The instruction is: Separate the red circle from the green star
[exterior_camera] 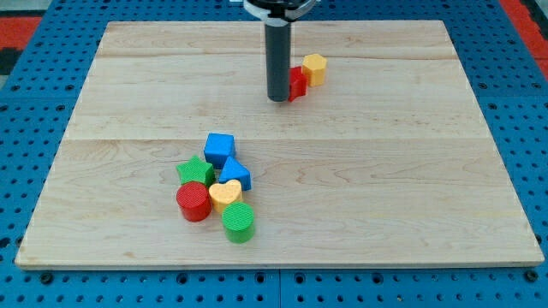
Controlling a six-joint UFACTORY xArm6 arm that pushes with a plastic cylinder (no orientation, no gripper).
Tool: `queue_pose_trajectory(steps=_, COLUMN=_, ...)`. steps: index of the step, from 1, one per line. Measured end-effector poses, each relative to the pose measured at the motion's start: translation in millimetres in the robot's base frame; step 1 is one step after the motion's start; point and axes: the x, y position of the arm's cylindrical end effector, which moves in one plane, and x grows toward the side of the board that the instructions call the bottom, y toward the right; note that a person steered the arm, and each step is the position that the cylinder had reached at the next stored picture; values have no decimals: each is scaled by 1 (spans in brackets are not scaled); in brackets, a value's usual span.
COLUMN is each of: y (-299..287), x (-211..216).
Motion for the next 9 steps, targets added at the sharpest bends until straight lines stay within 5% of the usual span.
queue_pose_trajectory(steps=1, y=-48, x=-4)
queue_pose_trajectory(steps=2, y=-167, x=-7)
queue_pose_trajectory(steps=3, y=-260, x=52)
queue_pose_trajectory(steps=4, y=-273, x=134)
queue_pose_trajectory(steps=5, y=-262, x=183)
queue_pose_trajectory(steps=7, y=-127, x=186)
queue_pose_trajectory(steps=9, y=-52, x=186)
